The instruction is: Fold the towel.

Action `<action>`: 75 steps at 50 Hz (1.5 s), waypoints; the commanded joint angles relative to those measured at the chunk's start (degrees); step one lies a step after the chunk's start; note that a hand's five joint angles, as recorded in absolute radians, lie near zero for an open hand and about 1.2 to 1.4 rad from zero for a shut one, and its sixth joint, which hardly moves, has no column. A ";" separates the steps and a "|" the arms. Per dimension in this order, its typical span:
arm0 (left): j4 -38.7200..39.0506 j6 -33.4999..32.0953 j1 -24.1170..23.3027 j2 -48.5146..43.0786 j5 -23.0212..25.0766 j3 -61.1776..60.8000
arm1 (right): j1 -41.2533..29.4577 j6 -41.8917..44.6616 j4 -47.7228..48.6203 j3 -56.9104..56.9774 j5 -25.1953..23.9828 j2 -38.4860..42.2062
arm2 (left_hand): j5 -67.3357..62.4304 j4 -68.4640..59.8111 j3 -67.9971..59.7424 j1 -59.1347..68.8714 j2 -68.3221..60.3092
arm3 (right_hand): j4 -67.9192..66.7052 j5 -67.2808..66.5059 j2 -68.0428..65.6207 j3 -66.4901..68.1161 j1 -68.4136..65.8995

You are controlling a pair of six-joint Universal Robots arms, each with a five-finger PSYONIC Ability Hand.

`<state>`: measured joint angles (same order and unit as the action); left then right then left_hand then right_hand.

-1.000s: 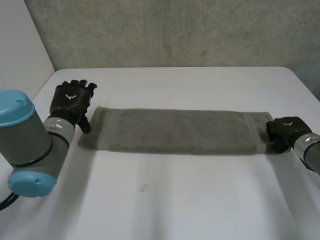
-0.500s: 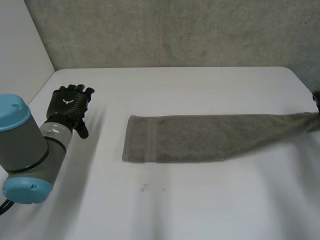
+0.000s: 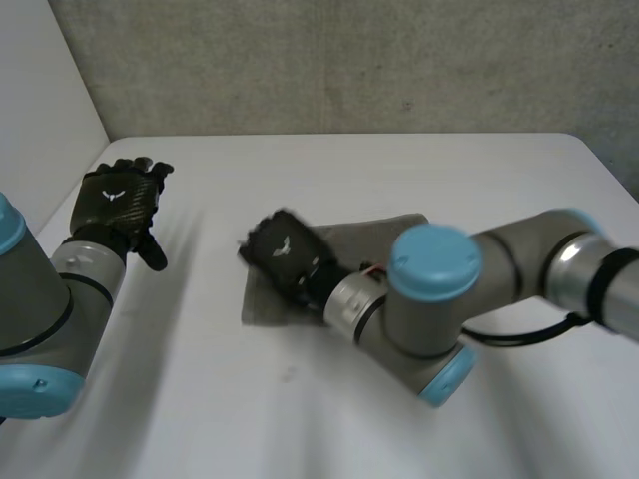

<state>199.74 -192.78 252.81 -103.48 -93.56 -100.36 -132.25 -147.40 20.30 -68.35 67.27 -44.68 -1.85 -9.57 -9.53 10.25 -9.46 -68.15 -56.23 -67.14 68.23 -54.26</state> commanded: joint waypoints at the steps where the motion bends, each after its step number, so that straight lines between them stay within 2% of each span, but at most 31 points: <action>1: 0.13 0.04 -0.74 -0.58 0.04 -0.10 | -1.78 0.10 -1.49 -0.81 3.21 2.68 | 1.85 -0.43 -0.47 -0.25 -0.54 | 58.15 56.23 57.14 -58.23 44.26; 4: 0.22 0.04 -1.26 -1.02 0.04 0.43 | -1.61 0.01 -1.75 -1.08 4.98 1.62 | 1.85 -0.43 -0.47 -0.25 -0.54 | 58.15 56.23 57.14 -58.23 44.26; 9: 1.53 0.13 -3.72 -2.69 0.04 2.80 | 2.85 -4.02 -4.30 -6.34 11.56 -7.85 | 1.85 -0.43 -0.47 -0.25 -0.54 | 58.15 56.23 57.14 -58.23 44.26; 12: 2.24 0.21 -5.57 -3.83 -0.04 4.56 | 4.54 -6.67 -4.83 -8.29 12.27 -10.60 | 1.85 -0.43 -0.47 -0.25 -0.54 | 58.15 56.23 57.14 -58.23 44.26; 17: 2.50 0.21 -10.92 -7.95 -0.13 7.98 | 11.91 -18.87 -7.02 -16.79 12.89 -17.45 | 1.85 -0.43 -0.47 -0.25 -0.54 | 58.15 56.23 57.14 -58.23 44.26; 24: 2.59 0.13 -13.48 -11.82 -0.22 9.57 | 19.30 -21.09 -8.35 -24.71 12.89 -17.81 | 1.85 -0.43 -0.47 -0.25 -0.54 | 58.15 56.23 57.14 -58.23 44.26; 25: 2.50 0.04 -13.74 -12.18 -0.31 9.57 | 20.44 -20.91 -8.26 -25.94 12.80 -17.37 | 1.85 -0.43 -0.47 -0.25 -0.54 | 50.57 48.66 49.57 -50.65 36.69; 26: 2.50 0.04 -13.74 -12.18 -0.31 9.57 | 20.45 -20.91 -8.26 -25.96 12.80 -17.37 | 1.85 -0.43 -0.47 -0.25 -0.54 | 50.50 48.58 49.49 -50.57 36.61; 27: 2.50 0.04 -13.74 -12.18 -0.39 9.39 | 21.58 -20.47 -8.08 -26.74 12.80 -16.67 | 1.85 -0.43 -0.47 -0.25 -0.54 | 39.17 37.26 38.16 -39.25 25.28; 28: 2.50 0.04 -13.74 -12.18 -0.40 9.39 | 21.60 -20.47 -8.08 -26.75 12.80 -16.67 | 1.85 -0.43 -0.47 -0.25 -0.54 | 39.06 37.14 38.05 -39.14 25.17; 30: 2.50 0.04 -13.74 -11.92 -0.48 8.87 | 23.08 -18.03 -7.29 -27.27 12.89 -14.66 | 1.85 -0.43 -0.47 -0.25 -0.54 | 2.43 0.52 1.43 -2.51 -11.46; 31: 2.50 0.04 -13.74 -11.92 -0.48 8.86 | 23.09 -18.01 -7.29 -27.27 12.89 -14.64 | 1.85 -0.43 -0.47 -0.25 -0.54 | 2.22 0.31 1.21 -2.30 -11.67; 32: 2.50 0.13 -13.74 -11.48 -0.57 8.60 | 23.35 -16.18 -6.59 -26.84 12.98 -14.30 | 1.85 -0.43 -0.47 -0.25 -0.54 | -11.71 -13.63 -12.72 11.63 -25.60; 33: 2.41 0.13 -13.57 -11.04 -0.66 8.43 | 23.35 -14.16 -5.54 -26.23 13.06 -14.55 | 1.85 -0.43 -0.47 -0.25 -0.54 | -11.85 -13.77 -12.86 11.77 -25.74; 39: 2.50 0.13 -12.87 -9.11 -0.66 7.46 | 22.12 -10.10 -1.23 -21.56 14.12 -15.79 | 1.85 -0.43 -0.47 -0.25 -0.54 | -11.85 -13.77 -12.86 11.77 -25.74; 42: 2.41 0.13 -12.25 -7.96 -0.84 7.37 | 16.94 -10.19 -1.05 -15.67 15.09 -15.26 | 1.85 -0.43 -0.47 -0.25 -0.54 | -11.85 -13.77 -12.86 11.77 -25.74; 44: 2.24 0.13 -11.55 -6.56 -0.84 7.28 | 8.72 -10.45 -1.14 -8.94 15.44 -11.77 | 1.85 -0.43 -0.47 -0.25 -0.54 | -11.85 -13.77 -12.86 11.77 -25.74; 45: 2.24 0.13 -11.55 -6.56 -0.84 7.28 | 8.68 -10.45 -1.14 -8.90 15.44 -11.74 | 1.85 -0.43 -0.47 -0.25 -0.54 | -11.85 -13.77 -12.86 11.77 -25.74; 50: 2.24 0.13 -10.05 -4.80 -1.27 7.19 | 0.33 -10.01 -1.23 -3.81 13.15 -7.35 | 1.85 -0.43 -0.47 -0.25 -0.54 | -11.85 -13.77 -12.86 11.77 -25.74; 55: 1.97 2.50 -8.03 -2.60 -3.56 7.46 | -6.08 -10.36 -1.14 -3.72 7.36 -1.04 | 1.85 -0.43 -0.47 -0.25 -0.54 | -11.85 -13.77 -12.86 11.77 -25.74; 59: 1.19 6.97 -7.59 -2.34 -4.00 7.90 | -6.71 -10.54 -1.23 -3.46 8.13 0.38 | 1.85 -0.43 -0.47 -0.25 -0.54 | -11.85 -13.77 -12.86 11.77 -25.74; 60: 0.49 8.20 -7.59 -2.34 -3.91 7.98 | -6.71 -10.80 -1.40 -3.46 9.97 0.04 | 1.85 -0.43 -0.47 -0.25 -0.54 | 10.07 8.16 9.06 -10.15 -3.82; 61: 0.48 8.21 -7.59 -2.34 -3.91 7.99 | -6.62 -11.76 -1.84 -3.28 12.69 -0.75 | 1.85 -0.43 -0.47 -0.25 -0.54 | 40.43 38.52 39.43 -40.51 26.54; 62: -0.22 8.99 -7.68 -2.51 -3.82 8.16 | -6.62 -11.77 -1.84 -3.28 12.71 -0.76 | 1.85 -0.43 -0.47 -0.25 -0.54 | 40.74 38.82 39.73 -40.81 26.85; 63: -0.92 9.61 -7.68 -2.86 -3.56 8.42 | -6.53 -13.86 -2.36 -3.19 15.59 -2.24 | 1.85 -0.43 -0.47 -0.25 -0.54 | 48.57 46.65 47.56 -48.64 34.68; 64: -0.93 9.62 -7.68 -2.87 -3.56 8.42 | -6.53 -13.88 -2.37 -3.19 15.61 -2.25 | 1.85 -0.43 -0.47 -0.25 -0.54 | 48.64 46.73 47.64 -48.72 34.76; 66: -1.89 10.41 -8.38 -4.00 -2.42 9.30 | -4.17 -20.96 -3.51 -3.54 19.90 -6.19 | 1.80 -0.48 -0.52 -0.21 -0.59 | 48.48 46.56 47.47 -48.56 34.59; 67: -1.89 10.41 -8.38 -4.01 -2.42 9.30 | -4.16 -21.00 -3.51 -3.54 19.92 -6.21 | 1.80 -0.48 -0.52 -0.21 -0.59 | 48.48 46.56 47.47 -48.56 34.59; 68: -2.24 10.67 -8.73 -5.14 -1.81 9.91 | -2.33 -25.61 -4.38 -4.07 20.79 -8.21 | 1.47 -0.81 -0.85 0.13 -0.92 | 48.31 46.40 47.30 -48.39 34.42; 71: -3.29 10.76 -10.39 -7.34 -0.75 11.67 | 0.22 -35.01 -7.45 -4.33 20.54 -10.59 | 1.30 -0.98 -1.02 0.30 -1.09 | 48.64 46.73 47.64 -48.72 34.76; 75: -4.44 11.73 -12.34 -9.72 -0.22 13.70 | 2.61 -40.69 -11.16 -3.19 18.60 -10.78 | 0.79 -1.49 -1.52 0.80 -1.60 | 49.65 47.74 48.65 -49.73 35.77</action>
<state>197.15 -181.94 243.54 -109.15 -95.21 -89.91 -134.46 -174.80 14.99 -72.32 87.25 -52.71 -1.85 -9.57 -9.53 10.25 -9.46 -20.02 -9.23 -21.43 20.44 -18.49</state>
